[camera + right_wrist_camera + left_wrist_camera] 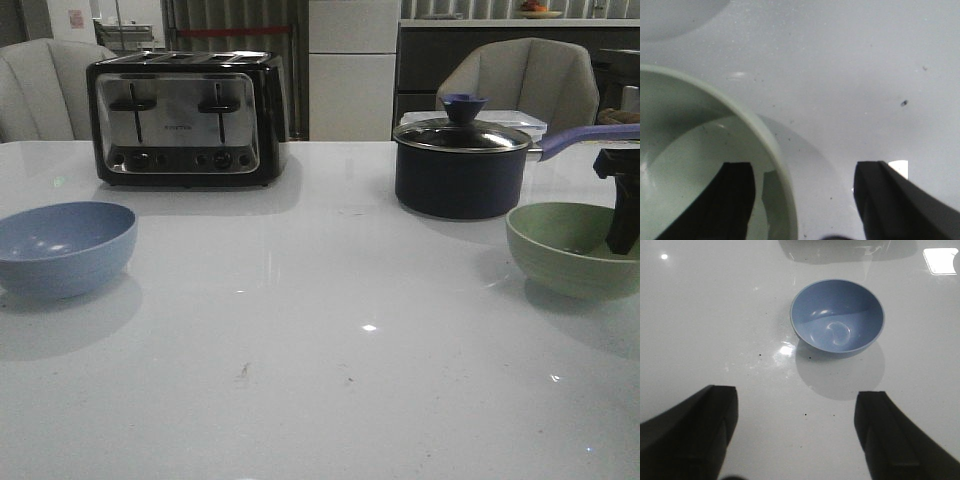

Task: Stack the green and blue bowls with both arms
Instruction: 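Lower the right gripper and grasp the rim of the pale green bowl, then carry the green bowl toward the table center and set it down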

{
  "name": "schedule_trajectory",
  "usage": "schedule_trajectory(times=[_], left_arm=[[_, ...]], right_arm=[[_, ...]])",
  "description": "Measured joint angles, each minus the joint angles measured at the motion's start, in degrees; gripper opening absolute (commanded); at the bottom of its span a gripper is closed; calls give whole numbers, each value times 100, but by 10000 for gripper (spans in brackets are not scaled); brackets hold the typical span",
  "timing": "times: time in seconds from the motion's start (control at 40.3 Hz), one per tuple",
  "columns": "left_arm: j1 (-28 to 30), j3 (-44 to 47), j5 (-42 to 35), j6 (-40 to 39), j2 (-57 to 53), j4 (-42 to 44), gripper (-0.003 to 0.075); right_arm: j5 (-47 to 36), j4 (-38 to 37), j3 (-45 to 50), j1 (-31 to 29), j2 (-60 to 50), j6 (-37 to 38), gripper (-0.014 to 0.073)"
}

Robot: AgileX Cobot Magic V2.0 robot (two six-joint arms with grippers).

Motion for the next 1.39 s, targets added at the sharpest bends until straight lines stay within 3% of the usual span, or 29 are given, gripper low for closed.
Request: schedule_trajectory(times=[0.199, 0.472, 0.77, 1.018, 1.391], left_arm=[[0, 0, 0, 0, 0, 0, 548], [0, 0, 0, 0, 0, 0, 548], [0, 0, 0, 0, 0, 0, 548], [0, 0, 0, 0, 0, 0, 548], [0, 0, 0, 0, 0, 0, 548]], right_arm=[[72, 9, -85, 0, 77, 0, 195], [268, 58, -99, 0, 77, -86, 59], [692, 8, -99, 433, -632, -306, 56], [849, 8, -99, 1600, -1334, -401, 57], [452, 341, 246, 3322, -1241, -405, 57]])
